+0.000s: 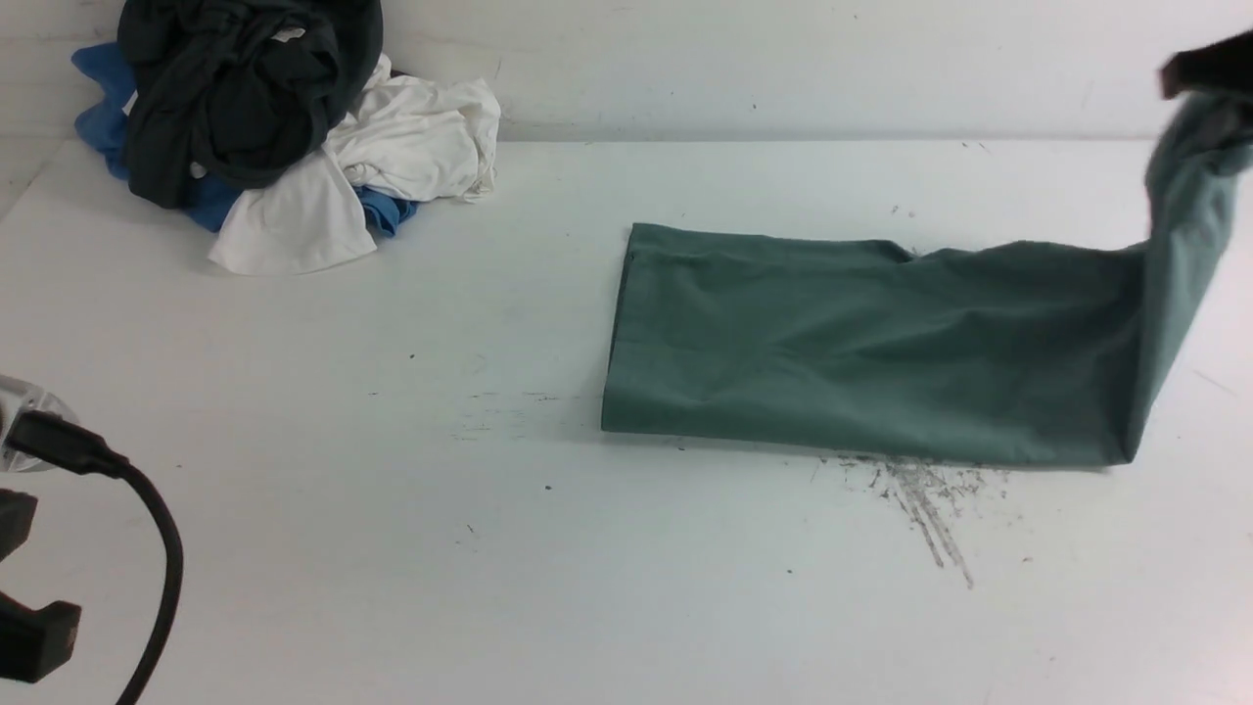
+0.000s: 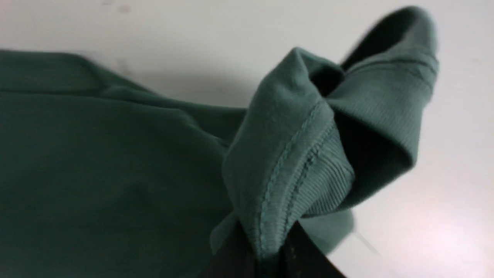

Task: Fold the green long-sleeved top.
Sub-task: Use the right arm to drag the right edge of the fabric to the left and folds it over the left edge

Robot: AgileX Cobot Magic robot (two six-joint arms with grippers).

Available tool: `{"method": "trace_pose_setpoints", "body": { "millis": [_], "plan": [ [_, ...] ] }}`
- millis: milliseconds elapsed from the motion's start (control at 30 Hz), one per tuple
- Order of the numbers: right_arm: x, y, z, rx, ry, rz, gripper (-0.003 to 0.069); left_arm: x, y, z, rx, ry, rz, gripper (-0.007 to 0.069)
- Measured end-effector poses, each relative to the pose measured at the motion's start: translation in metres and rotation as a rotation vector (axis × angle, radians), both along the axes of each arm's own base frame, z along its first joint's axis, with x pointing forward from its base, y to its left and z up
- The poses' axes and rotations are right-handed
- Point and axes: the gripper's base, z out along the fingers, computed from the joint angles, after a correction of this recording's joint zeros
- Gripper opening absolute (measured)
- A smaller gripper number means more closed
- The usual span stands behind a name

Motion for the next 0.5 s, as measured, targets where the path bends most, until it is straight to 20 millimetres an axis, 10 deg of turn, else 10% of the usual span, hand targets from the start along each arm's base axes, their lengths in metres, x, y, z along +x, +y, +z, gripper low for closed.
{"method": "trace_pose_setpoints", "body": {
  "millis": [233, 500],
  "plan": [
    [0.01, 0.145, -0.06, 0.06, 0.084, 0.289, 0.002, 0.004, -0.004, -0.003, -0.047, -0.048, -0.011, -0.0007],
    [0.006, 0.231, -0.134, 0.026, 0.132, 0.447, 0.002, 0.004, -0.004, -0.004, -0.051, -0.046, -0.011, -0.0007]
  ]
}}
